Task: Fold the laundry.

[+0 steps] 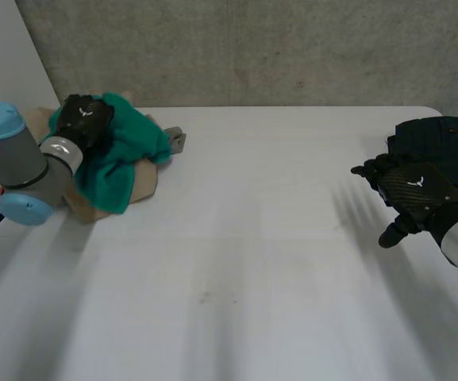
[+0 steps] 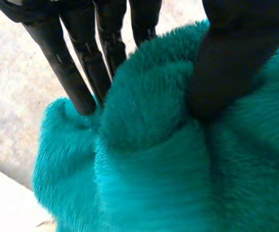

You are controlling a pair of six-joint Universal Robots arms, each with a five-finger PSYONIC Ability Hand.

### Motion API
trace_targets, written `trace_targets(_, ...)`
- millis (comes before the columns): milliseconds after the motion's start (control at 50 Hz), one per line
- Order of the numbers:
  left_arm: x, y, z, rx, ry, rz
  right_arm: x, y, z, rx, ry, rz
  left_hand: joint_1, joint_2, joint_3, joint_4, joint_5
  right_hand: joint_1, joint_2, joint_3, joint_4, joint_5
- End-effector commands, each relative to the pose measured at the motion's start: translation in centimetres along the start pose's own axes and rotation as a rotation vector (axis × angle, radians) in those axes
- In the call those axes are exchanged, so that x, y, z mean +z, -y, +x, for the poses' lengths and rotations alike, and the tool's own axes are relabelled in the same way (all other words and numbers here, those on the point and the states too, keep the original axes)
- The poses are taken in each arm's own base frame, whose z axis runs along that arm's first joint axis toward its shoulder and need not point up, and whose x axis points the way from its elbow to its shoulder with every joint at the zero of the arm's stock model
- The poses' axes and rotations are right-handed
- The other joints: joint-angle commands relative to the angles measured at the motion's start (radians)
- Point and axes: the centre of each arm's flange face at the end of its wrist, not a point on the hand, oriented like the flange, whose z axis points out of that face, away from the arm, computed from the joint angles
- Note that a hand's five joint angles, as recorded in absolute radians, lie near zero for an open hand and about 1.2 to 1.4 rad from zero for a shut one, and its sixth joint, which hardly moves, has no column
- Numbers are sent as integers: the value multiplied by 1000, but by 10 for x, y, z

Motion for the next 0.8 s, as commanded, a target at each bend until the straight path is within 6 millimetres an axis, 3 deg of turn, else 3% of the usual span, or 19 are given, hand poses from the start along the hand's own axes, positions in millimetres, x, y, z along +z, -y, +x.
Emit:
trace_targets(20, -21, 79, 3, -147, 5, 174, -1, -1, 5, -18, -24, -4, 337, 318, 333, 315, 356, -52, -38, -36, -37, -44)
trace_targets(80, -36, 108, 7, -209, -8, 235, -2, 0, 8, -19, -49, -12, 337, 318, 333, 315, 356, -52, -38, -36, -37, -44)
trace_targets(100, -48, 127, 13, -256, -29, 273, -2, 0, 9, -21, -62, -14, 337, 318, 333, 315, 356, -52, -38, -36, -37, -44)
trace_targets(160, -69, 160, 29, -337, -89, 335, -4, 5, 15, -31, -108, -12, 337, 318, 333, 315, 356, -52, -38, -36, -37, -44)
trace_targets(180, -83, 178, 44, -398, -145, 362, -4, 5, 16, -31, -120, -13, 337, 318, 333, 315, 356, -52, -38, -36, -37, -44)
trace_targets(260, -114, 207, 82, -555, -289, 387, -6, 9, 23, -37, -177, -19, 337, 318, 333, 315, 356, -52, -38, -36, -37, -44)
trace_targets(320, -125, 211, 106, -623, -364, 368, -7, 10, 26, -39, -201, -21, 337, 318, 333, 315, 356, -52, -38, -36, -37, -44)
trace_targets(340, -131, 210, 124, -656, -412, 346, -7, 10, 26, -37, -204, -22, 337, 318, 333, 315, 356, -52, -38, -36, -37, -44)
trace_targets(400, -134, 198, 157, -692, -478, 290, -7, 10, 26, -27, -207, -21, 337, 318, 333, 315, 356, -52, -38, -36, -37, -44)
trace_targets(460, -143, 180, 205, -689, -568, 211, -7, 10, 26, -17, -207, -21, 309, 290, 304, 286, 328, -52, -38, -36, -37, -44)
trace_targets(500, -145, 176, 213, -685, -585, 191, -6, 9, 26, -15, -204, -23, -206, -225, -210, -228, -187, -52, -38, -36, -37, -44)
trace_targets(540, -148, 172, 215, -678, -592, 150, -6, 10, 26, -11, -203, -24, -600, -619, -605, -623, -581, -52, -38, -36, -37, -44)
trace_targets(640, -153, 176, 206, -666, -590, 112, -7, 11, 26, -10, -205, -24, -748, -767, -753, -771, -729, -52, -38, -36, -37, -44)
trace_targets(680, -152, 182, 193, -663, -571, 119, -7, 11, 26, -12, -205, -27, -763, -782, -768, -786, -744, -52, -38, -36, -37, -44)
trace_targets(720, -150, 187, 167, -657, -524, 123, -7, 11, 26, -7, -202, -37, -769, -788, -773, -792, -750, -52, -38, -36, -37, -44)
trace_targets(800, -153, 176, 135, -640, -454, 70, -17, 18, 19, 14, -172, -70, -772, -791, -776, -795, -753, -52, -38, -36, -37, -44)
